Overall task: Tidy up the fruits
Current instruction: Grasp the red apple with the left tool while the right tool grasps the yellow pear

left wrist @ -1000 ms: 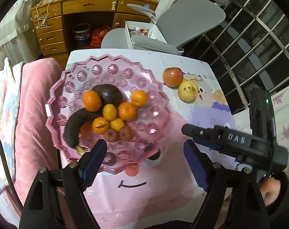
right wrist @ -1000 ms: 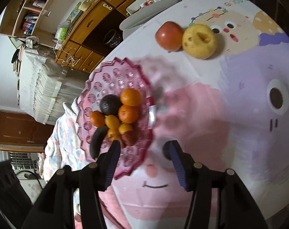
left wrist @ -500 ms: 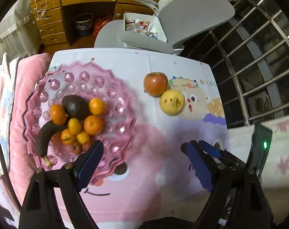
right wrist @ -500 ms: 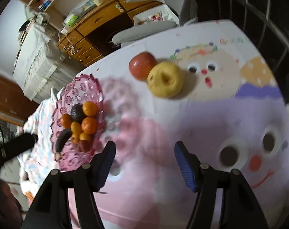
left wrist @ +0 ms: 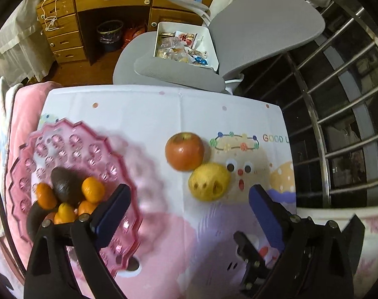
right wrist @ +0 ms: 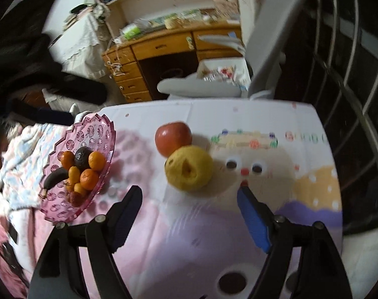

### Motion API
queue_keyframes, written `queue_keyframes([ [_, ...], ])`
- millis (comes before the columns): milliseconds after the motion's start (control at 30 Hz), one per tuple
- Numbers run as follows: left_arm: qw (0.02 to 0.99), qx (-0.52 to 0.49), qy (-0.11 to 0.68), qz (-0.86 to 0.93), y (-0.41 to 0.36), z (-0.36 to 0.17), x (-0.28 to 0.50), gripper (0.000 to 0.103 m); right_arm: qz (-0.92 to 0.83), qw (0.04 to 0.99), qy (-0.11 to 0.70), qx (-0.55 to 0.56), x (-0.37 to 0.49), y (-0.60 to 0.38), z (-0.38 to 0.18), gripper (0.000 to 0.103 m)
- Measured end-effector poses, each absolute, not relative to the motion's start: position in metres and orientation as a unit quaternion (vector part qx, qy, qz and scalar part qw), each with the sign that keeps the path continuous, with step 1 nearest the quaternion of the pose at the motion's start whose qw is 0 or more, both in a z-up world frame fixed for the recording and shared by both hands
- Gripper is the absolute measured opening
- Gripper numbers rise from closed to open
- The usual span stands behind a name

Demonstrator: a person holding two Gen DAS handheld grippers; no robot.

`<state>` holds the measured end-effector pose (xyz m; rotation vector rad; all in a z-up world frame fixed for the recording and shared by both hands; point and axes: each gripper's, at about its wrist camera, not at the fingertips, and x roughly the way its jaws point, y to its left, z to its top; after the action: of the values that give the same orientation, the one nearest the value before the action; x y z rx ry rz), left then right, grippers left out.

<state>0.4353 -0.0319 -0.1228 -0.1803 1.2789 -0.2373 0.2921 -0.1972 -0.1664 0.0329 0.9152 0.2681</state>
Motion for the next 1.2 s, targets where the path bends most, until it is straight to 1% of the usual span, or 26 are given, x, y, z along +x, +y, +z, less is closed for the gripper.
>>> queue_keyframes([
  [133, 0.786, -0.079, 0.605, -0.101, -0.045, -0.146, 0.459, 0.095, 0.14, 0.9, 0.413, -0.021, 0.302, -0.193, -0.174, 0.079],
  [367, 0.77, -0.065, 0.629, -0.086, -0.06, -0.19, 0.487, 0.095, 0.159, 0.902, 0.395, -0.07, 0.319, -0.181, -0.197, 0.079],
  [633, 0.755, -0.055, 0.649, -0.072, -0.072, -0.235, 0.504, 0.095, 0.17, 0.894, 0.406, -0.079, 0.335, -0.176, -0.228, 0.079],
  [900, 0.745, -0.051, 0.663, -0.054, -0.073, -0.264, 0.514, 0.095, 0.186, 0.893, 0.4, -0.085, 0.343, -0.167, -0.244, 0.08],
  [1067, 0.752, -0.036, 0.656, -0.048, -0.078, -0.268, 0.515, 0.095, 0.182, 0.888, 0.412, -0.097, 0.35, -0.158, -0.253, 0.08],
  [1100, 0.753, -0.032, 0.655, -0.048, -0.08, -0.268, 0.515, 0.092, 0.181, 0.887, 0.414, -0.095, 0.351, -0.157, -0.254, 0.08],
  [1133, 0.753, -0.031, 0.655, -0.053, -0.081, -0.268, 0.515, 0.084, 0.18, 0.886, 0.416, -0.093, 0.352, -0.157, -0.255, 0.08],
  [1200, 0.747, -0.043, 0.661, -0.058, -0.081, -0.271, 0.514, 0.079, 0.177, 0.885, 0.42, -0.092, 0.352, -0.156, -0.256, 0.079],
])
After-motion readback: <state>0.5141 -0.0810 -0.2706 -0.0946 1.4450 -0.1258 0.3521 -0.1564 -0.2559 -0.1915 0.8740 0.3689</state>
